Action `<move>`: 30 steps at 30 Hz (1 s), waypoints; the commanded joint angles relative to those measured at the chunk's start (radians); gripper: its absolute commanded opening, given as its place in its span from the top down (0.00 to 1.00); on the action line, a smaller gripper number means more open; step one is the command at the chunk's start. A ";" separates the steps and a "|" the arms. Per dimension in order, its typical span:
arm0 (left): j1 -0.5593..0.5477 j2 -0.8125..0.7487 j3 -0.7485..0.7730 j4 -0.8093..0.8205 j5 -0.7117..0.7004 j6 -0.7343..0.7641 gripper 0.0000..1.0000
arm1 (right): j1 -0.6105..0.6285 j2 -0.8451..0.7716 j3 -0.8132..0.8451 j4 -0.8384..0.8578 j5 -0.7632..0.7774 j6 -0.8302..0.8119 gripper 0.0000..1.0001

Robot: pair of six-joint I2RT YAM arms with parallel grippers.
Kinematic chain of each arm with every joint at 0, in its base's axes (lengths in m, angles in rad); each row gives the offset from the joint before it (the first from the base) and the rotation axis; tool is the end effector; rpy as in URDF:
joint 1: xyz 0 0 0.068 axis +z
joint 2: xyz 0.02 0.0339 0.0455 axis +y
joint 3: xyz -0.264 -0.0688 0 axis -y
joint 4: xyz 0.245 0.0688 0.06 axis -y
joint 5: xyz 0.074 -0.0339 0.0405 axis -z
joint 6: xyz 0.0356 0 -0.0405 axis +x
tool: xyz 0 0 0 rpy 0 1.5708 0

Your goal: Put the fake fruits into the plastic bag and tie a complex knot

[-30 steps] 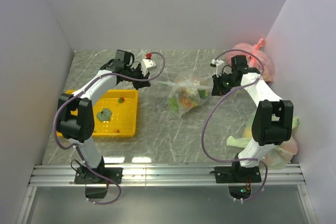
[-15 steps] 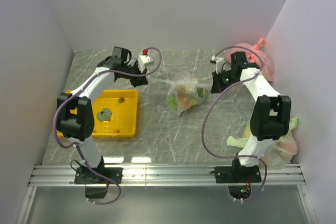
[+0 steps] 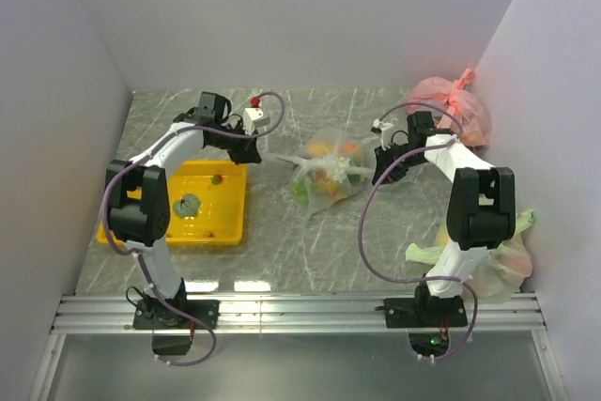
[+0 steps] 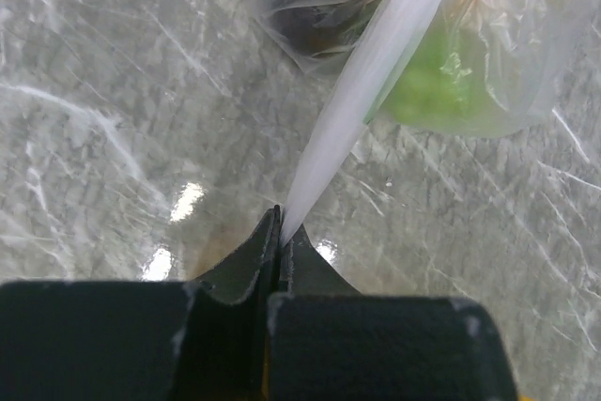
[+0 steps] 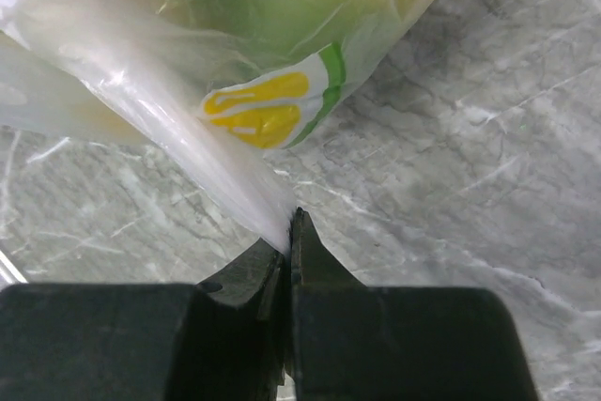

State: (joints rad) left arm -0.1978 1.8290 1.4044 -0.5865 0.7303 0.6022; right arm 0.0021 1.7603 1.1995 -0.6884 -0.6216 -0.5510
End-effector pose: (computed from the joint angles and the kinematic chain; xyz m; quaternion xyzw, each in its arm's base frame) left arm 0.3765 -0.0997 0.2373 0.4404 0.7885 -0.2844 0.3217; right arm 0.3416 0.0214 0.1956 -0.3037 0.8907 0.2493 0.2285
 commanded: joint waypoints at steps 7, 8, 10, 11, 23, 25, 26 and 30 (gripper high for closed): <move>0.212 -0.005 0.097 -0.038 -0.396 0.028 1.00 | -0.019 0.013 0.189 -0.261 0.337 0.003 1.00; 0.206 -0.001 0.103 -0.041 -0.396 0.018 1.00 | -0.008 0.022 0.215 -0.273 0.329 0.006 1.00; 0.205 0.015 0.125 -0.048 -0.387 0.010 1.00 | -0.008 0.039 0.236 -0.299 0.315 0.023 1.00; 0.175 0.019 0.134 -0.064 -0.382 0.007 1.00 | 0.021 0.041 0.253 -0.304 0.297 0.026 0.99; 0.002 -0.048 0.133 -0.160 -0.304 0.018 0.77 | 0.059 0.004 0.305 -0.444 0.146 -0.036 0.59; -0.020 -0.068 0.134 -0.186 -0.299 0.007 0.64 | 0.062 -0.004 0.298 -0.462 0.134 -0.053 0.48; -0.028 -0.074 0.142 -0.203 -0.263 0.005 0.56 | 0.061 -0.008 0.299 -0.467 0.125 -0.058 0.43; -0.034 -0.119 0.200 -0.228 -0.180 -0.057 0.02 | 0.059 -0.064 0.319 -0.453 0.086 -0.027 0.27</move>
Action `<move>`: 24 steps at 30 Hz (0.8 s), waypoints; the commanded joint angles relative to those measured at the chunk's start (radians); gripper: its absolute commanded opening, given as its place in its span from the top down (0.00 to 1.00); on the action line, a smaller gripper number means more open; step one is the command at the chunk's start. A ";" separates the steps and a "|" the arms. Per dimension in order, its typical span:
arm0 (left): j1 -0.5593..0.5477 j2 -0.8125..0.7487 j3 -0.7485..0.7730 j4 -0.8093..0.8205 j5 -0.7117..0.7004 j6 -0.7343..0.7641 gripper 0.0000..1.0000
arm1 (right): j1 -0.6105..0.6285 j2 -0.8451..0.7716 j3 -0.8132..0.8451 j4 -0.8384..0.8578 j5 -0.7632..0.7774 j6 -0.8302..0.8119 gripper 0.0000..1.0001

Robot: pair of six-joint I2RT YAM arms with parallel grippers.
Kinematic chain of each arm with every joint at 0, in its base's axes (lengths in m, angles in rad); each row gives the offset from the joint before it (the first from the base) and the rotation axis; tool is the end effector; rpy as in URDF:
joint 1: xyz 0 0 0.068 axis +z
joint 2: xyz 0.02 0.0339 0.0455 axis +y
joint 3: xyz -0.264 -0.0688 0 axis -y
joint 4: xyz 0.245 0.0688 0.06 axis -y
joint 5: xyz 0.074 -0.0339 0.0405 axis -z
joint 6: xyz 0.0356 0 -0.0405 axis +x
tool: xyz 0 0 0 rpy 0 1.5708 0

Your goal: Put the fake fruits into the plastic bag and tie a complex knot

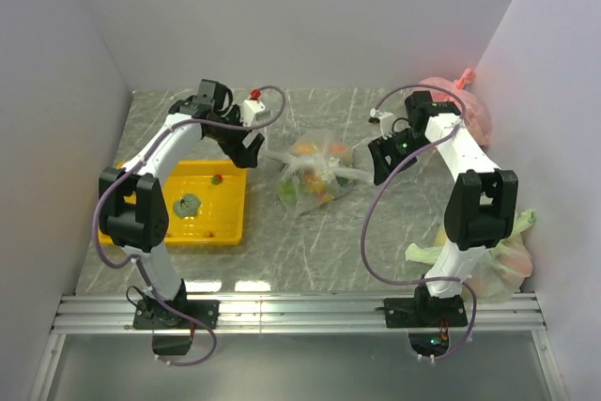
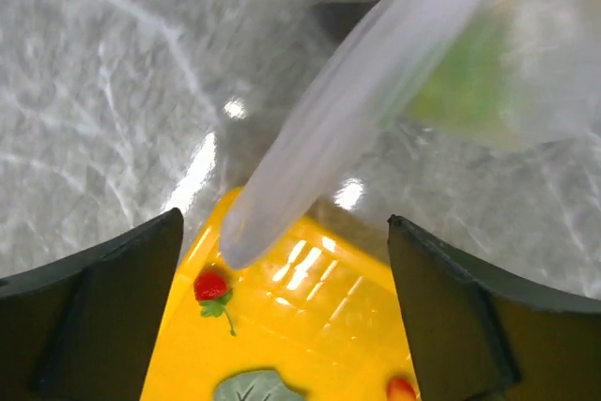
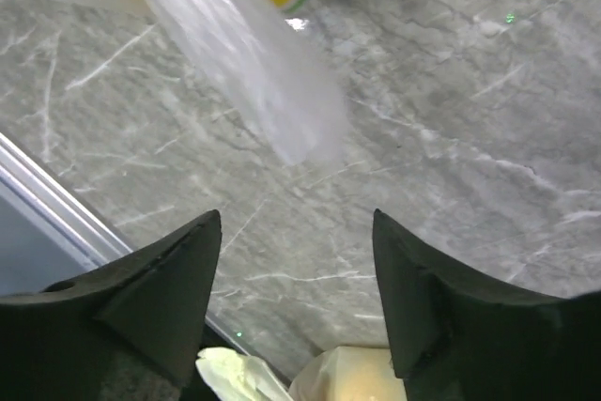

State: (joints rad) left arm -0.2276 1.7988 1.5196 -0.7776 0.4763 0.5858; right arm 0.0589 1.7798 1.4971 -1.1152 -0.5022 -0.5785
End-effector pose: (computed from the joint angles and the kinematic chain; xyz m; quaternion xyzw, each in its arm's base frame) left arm 0.3701 -0.1025 0.2688 0.4269 0.8395 -0.1805 0.2837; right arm 0.3433 0.0374 0.2574 -0.3227 0.9097 0.2177 0.1444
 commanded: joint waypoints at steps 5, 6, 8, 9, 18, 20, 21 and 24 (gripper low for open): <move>-0.004 -0.131 0.188 -0.035 0.125 -0.200 0.01 | -0.039 -0.115 0.136 -0.014 -0.143 0.081 0.18; -0.004 -0.133 0.232 -0.035 0.127 -0.224 0.01 | -0.054 -0.121 0.156 -0.002 -0.166 0.122 0.13; -0.004 -0.124 0.319 -0.049 0.121 -0.308 0.01 | -0.105 -0.129 0.202 0.035 -0.223 0.187 0.08; -0.004 -0.115 0.352 -0.054 0.113 -0.342 0.01 | -0.134 -0.131 0.215 0.076 -0.239 0.254 0.08; 0.074 0.034 0.507 -0.098 -0.051 -0.665 0.01 | -0.165 -0.066 0.220 0.251 -0.360 0.480 0.04; 0.103 0.024 0.459 -0.080 -0.088 -0.684 0.01 | -0.142 -0.072 0.148 0.291 -0.354 0.482 0.03; 0.115 0.024 0.446 -0.081 -0.087 -0.684 0.01 | -0.130 -0.079 0.126 0.322 -0.342 0.479 0.03; 0.180 0.010 0.374 -0.066 -0.061 -0.689 0.01 | -0.088 -0.095 0.063 0.350 -0.279 0.448 0.02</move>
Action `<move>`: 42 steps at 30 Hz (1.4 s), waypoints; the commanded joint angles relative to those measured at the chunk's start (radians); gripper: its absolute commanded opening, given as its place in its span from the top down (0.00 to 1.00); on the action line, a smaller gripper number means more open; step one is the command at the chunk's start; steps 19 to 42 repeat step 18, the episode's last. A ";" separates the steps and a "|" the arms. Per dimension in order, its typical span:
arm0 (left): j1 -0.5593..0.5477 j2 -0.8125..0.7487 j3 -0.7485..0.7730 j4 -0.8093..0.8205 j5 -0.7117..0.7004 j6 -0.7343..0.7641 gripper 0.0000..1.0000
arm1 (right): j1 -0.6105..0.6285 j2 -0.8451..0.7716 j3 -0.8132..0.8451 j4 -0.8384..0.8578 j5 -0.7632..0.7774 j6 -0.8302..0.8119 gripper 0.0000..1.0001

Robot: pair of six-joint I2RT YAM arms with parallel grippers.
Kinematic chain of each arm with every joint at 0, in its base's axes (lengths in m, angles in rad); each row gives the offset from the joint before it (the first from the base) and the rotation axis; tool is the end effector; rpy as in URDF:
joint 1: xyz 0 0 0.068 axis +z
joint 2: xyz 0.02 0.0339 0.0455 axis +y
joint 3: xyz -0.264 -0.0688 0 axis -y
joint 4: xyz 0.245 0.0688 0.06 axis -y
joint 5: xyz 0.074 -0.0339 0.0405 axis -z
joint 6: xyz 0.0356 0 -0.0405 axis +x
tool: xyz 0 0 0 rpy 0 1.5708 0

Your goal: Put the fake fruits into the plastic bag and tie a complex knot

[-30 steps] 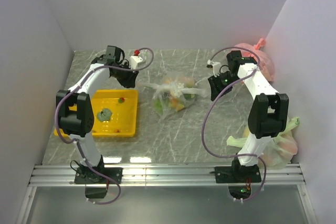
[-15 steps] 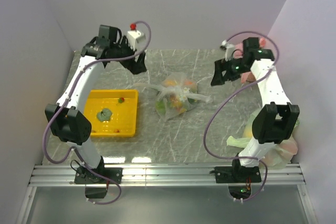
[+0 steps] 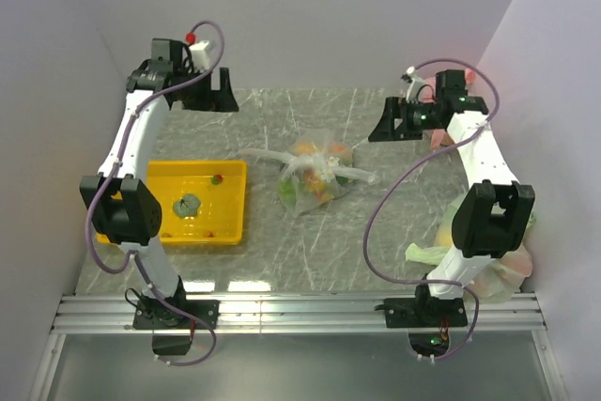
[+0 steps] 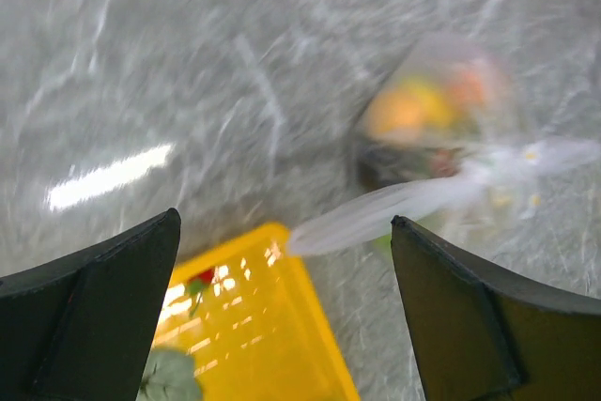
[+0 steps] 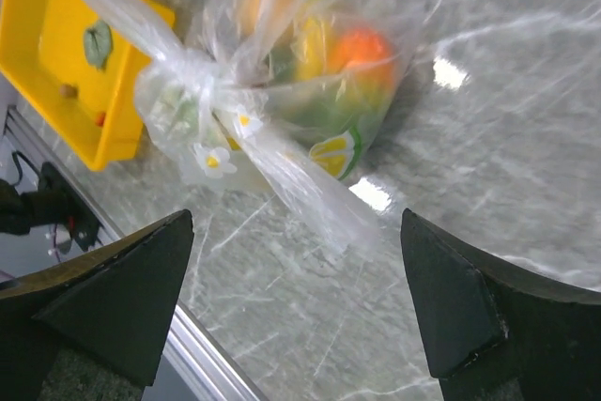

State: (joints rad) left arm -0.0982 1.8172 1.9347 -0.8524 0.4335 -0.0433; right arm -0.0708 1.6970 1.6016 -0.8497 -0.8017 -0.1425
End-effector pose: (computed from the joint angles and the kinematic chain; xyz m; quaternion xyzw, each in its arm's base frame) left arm 0.3961 -0.0541 0.3866 0.1118 0.8898 -0.2241 0.3815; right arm 0.3616 0.0000 0.3317 -0.1514 0.8712 0.3390 0.3213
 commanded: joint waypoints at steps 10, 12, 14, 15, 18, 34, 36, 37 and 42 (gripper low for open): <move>0.187 -0.053 -0.305 0.108 -0.004 -0.070 0.01 | 0.092 -0.045 -0.143 0.129 0.111 -0.002 0.01; 0.201 -0.055 -0.335 0.125 -0.013 -0.090 0.01 | 0.094 -0.048 -0.144 0.129 0.119 -0.002 0.01; 0.207 -0.052 -0.329 0.131 -0.012 -0.101 0.01 | 0.092 -0.054 -0.149 0.127 0.125 -0.005 0.01; 0.206 -0.055 -0.324 0.130 -0.015 -0.101 0.01 | 0.094 -0.057 -0.150 0.127 0.127 -0.005 0.00; 0.215 -0.058 -0.309 0.133 0.004 -0.089 0.00 | 0.092 -0.066 -0.155 0.123 0.127 -0.005 0.00; 0.215 -0.058 -0.309 0.133 0.004 -0.089 0.00 | 0.092 -0.066 -0.155 0.123 0.127 -0.005 0.00; 0.215 -0.058 -0.309 0.133 0.004 -0.089 0.00 | 0.092 -0.066 -0.155 0.123 0.127 -0.005 0.00; 0.215 -0.058 -0.309 0.133 0.004 -0.089 0.00 | 0.092 -0.066 -0.155 0.123 0.127 -0.005 0.00; 0.215 -0.058 -0.309 0.133 0.004 -0.089 0.00 | 0.092 -0.066 -0.155 0.123 0.127 -0.005 0.00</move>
